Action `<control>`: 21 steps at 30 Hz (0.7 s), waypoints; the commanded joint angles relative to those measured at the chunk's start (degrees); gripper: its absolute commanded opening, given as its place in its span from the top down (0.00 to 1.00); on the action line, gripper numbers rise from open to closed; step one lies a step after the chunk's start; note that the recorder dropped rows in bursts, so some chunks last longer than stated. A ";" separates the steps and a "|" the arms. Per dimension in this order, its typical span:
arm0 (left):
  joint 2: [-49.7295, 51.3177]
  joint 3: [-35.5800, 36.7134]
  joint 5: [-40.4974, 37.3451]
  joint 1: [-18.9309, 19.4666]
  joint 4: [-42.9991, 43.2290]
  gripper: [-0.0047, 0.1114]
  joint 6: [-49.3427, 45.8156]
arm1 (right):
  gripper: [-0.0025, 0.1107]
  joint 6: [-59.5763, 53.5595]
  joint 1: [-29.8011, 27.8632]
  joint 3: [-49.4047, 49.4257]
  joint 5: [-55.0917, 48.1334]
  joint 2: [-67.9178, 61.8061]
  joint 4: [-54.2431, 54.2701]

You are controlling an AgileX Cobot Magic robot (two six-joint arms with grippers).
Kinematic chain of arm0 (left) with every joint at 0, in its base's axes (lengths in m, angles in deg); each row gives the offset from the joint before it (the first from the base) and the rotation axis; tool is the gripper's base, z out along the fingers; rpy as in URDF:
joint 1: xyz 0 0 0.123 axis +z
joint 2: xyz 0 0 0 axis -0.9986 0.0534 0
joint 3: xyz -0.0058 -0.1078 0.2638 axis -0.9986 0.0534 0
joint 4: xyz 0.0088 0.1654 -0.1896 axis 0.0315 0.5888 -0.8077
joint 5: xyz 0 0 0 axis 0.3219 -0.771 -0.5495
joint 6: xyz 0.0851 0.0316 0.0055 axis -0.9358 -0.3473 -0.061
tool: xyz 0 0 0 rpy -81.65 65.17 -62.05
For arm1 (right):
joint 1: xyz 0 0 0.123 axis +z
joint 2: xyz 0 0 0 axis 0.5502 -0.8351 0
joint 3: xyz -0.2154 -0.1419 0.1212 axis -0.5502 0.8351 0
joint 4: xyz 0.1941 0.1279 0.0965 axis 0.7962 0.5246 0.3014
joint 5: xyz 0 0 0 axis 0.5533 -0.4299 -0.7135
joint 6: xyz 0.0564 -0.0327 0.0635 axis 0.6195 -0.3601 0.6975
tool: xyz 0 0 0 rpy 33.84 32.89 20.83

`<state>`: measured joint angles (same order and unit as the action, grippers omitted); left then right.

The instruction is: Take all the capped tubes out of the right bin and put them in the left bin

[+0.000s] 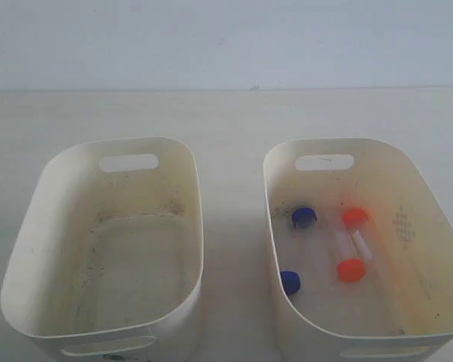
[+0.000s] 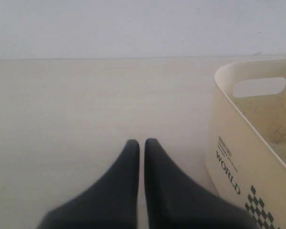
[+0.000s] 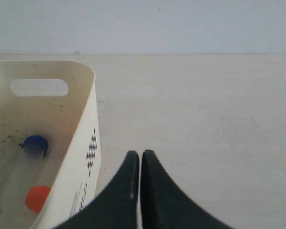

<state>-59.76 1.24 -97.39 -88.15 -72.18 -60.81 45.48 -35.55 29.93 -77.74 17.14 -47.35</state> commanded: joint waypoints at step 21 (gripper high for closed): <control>-0.19 -0.16 0.48 0.06 -0.67 0.92 -0.26 | 0.97 -0.32 -0.12 -0.01 22.74 0.23 -0.11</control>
<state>-59.76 1.24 -97.39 -88.15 -72.18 -60.81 45.48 -35.55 29.93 -57.79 17.14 -47.35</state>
